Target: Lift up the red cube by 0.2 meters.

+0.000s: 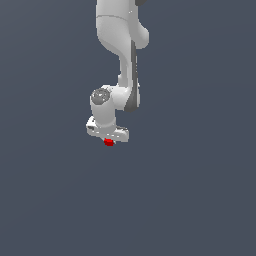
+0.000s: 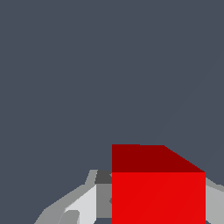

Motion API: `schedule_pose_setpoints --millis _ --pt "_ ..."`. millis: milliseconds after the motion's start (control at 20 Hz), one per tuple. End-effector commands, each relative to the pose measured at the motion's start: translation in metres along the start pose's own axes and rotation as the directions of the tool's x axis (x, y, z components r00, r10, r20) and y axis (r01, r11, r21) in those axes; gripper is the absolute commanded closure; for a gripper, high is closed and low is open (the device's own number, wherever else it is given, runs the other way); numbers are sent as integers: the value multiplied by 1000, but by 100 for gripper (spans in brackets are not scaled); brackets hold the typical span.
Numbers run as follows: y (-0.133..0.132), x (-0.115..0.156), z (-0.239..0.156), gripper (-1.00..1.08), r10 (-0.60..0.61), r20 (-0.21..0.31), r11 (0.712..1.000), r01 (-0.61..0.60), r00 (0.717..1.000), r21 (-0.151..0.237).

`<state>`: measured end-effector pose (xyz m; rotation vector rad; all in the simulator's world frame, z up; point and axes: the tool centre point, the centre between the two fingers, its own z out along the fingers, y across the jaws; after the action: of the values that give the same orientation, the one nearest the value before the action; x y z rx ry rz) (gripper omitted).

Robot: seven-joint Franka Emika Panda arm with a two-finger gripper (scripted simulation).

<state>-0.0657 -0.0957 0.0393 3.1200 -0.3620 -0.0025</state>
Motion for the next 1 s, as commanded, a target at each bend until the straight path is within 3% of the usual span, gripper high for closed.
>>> schedule_pose_setpoints --millis 0,950 --pt "0 0 -13 108 0 -1 1000 0 1000 0" --pt "1 -1 -166 108 1 -1 1000 -1 1000 0"
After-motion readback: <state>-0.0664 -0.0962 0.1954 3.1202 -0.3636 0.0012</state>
